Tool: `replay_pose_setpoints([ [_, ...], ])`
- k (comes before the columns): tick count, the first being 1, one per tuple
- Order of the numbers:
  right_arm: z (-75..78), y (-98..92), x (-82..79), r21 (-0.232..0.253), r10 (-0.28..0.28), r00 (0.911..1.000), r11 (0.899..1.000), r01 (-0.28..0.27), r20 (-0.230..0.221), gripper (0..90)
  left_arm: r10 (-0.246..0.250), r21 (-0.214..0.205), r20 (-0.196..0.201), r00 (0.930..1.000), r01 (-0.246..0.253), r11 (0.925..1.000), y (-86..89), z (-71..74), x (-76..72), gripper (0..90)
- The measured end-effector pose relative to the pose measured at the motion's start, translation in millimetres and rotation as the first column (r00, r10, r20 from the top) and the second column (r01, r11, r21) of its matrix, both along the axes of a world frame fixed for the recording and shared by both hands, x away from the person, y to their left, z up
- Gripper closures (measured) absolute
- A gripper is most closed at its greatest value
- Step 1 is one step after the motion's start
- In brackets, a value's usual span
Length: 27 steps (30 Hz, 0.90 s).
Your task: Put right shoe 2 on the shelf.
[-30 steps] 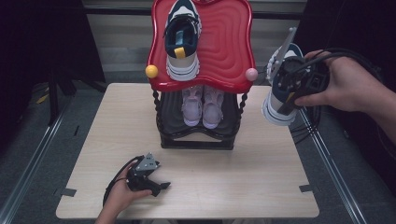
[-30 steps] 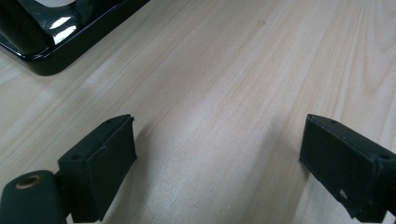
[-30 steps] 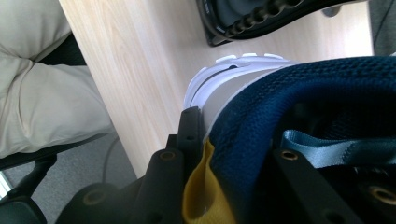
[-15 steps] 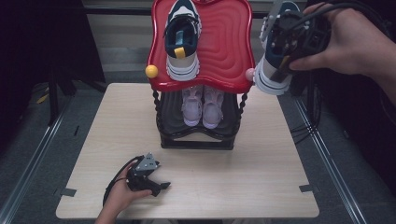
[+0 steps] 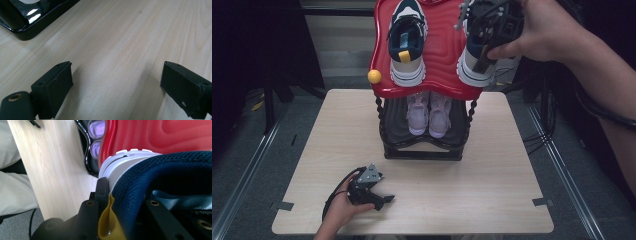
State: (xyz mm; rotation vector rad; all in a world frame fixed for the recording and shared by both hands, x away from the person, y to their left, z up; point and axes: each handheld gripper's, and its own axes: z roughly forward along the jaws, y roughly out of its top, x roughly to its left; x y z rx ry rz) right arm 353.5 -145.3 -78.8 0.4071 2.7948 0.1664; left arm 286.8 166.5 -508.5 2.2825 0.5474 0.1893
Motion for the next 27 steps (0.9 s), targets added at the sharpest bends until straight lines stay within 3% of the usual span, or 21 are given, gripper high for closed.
replay_pose_setpoints([
  [10, -10.3, 19.5, 21.4, -0.001, 0.021, 0.9998, 1.0, -0.021, -0.005, 74.2, 0.0, 0.001, 0.001, 1.0, 0.0, 1.0, 0.0, 0.0, 0.0, 9.8],
  [27, -24.6, 44.5, 39.9, -0.033, 0.092, 0.9958, 0.995, -0.092, -0.005, 74.2, -0.001, -0.001, -0.001, 1.0, 0.001, 1.0, -0.1, -0.1, 0.0, 9.8],
])
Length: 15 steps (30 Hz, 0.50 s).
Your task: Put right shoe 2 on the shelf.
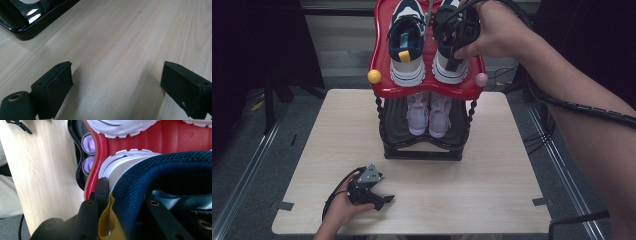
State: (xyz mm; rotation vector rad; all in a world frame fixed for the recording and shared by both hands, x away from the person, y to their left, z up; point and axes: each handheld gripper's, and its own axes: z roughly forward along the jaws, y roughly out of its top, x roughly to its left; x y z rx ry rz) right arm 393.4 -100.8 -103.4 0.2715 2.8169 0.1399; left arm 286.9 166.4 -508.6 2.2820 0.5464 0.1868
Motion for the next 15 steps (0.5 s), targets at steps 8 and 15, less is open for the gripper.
replay_pose_setpoints([
  [8, -4.1, 6.4, 5.2, -0.005, 0.011, 0.9999, 1.0, -0.011, -0.005, 74.0, 0.0, -0.001, 0.0, 1.0, 0.0, 1.0, 0.0, -0.1, 0.0, 9.8],
  [15, -6.6, 10.2, 8.0, -0.011, 0.026, 0.9996, 1.0, -0.026, -0.01, 73.9, 0.0, -0.001, 0.0, 1.0, 0.0, 1.0, 0.0, -0.1, 0.0, 9.8],
])
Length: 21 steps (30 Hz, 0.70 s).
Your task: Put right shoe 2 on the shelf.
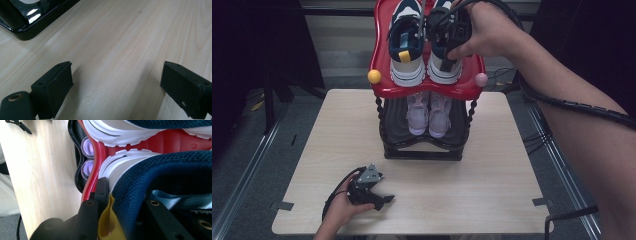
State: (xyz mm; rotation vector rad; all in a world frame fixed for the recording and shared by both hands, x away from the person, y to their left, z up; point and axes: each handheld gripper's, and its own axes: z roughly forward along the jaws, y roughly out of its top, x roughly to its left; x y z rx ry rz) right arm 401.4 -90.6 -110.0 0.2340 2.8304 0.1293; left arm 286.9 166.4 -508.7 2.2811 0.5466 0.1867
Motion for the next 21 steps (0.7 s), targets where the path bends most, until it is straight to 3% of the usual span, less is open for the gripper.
replay_pose_setpoints([
  [21, -2.5, 1.0, 2.2, 0.021, -0.008, 0.9999, 1.0, 0.008, -0.009, 72.7, -0.001, -0.003, -0.001, 1.0, 0.001, 1.0, 0.0, -0.1, 0.1, 9.8],
])
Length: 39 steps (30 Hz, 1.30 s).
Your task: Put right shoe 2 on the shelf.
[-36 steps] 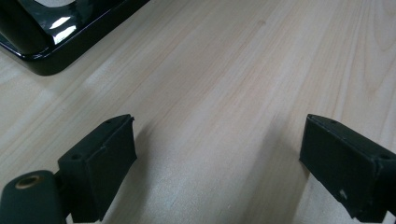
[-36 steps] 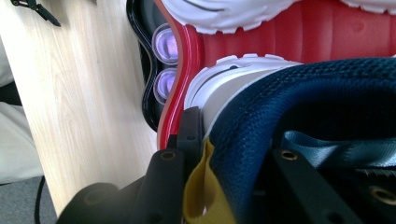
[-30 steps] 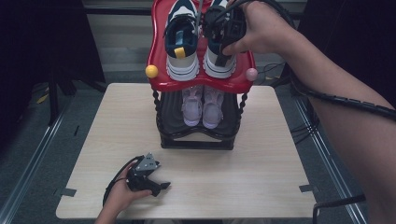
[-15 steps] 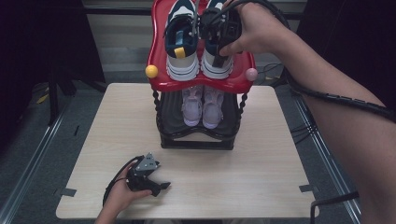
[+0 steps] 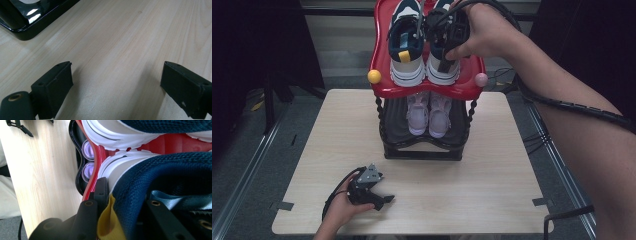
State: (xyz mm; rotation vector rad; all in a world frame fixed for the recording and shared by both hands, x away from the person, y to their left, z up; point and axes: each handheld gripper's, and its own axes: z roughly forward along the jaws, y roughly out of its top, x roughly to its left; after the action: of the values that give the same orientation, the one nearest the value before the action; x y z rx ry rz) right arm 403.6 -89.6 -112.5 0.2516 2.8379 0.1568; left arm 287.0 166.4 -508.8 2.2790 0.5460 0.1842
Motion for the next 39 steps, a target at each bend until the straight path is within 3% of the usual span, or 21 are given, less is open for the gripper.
replay_pose_setpoints([
  [10, 0.0, -4.5, 2.0, 0.027, -0.016, 0.9998, 1.0, 0.015, 0.01, 66.5, 0.0, -0.001, 0.001, 1.0, 0.0, 1.0, 0.0, 0.0, 0.1, 9.8],
  [18, 0.4, -5.4, 2.3, 0.046, -0.05, 0.9987, 0.998, 0.049, 0.011, 52.4, 0.0, -0.001, 0.001, 1.0, 0.0, 1.0, 0.0, 0.0, 0.1, 9.9],
  [29, 13.6, -10.1, 0.2, 0.075, -0.091, 0.9955, 0.993, 0.093, -0.025, 36.1, 0.0, 0.001, 0.0, 1.0, 0.0, 1.0, 0.0, 0.0, 0.0, 9.8],
  [39, 25.0, -16.1, -2.1, 0.083, -0.136, 0.9903, 0.987, 0.138, -0.028, 24.4, 0.001, 0.002, 0.001, 1.0, -0.001, 1.0, -0.1, 0.0, -0.1, 9.8],
])
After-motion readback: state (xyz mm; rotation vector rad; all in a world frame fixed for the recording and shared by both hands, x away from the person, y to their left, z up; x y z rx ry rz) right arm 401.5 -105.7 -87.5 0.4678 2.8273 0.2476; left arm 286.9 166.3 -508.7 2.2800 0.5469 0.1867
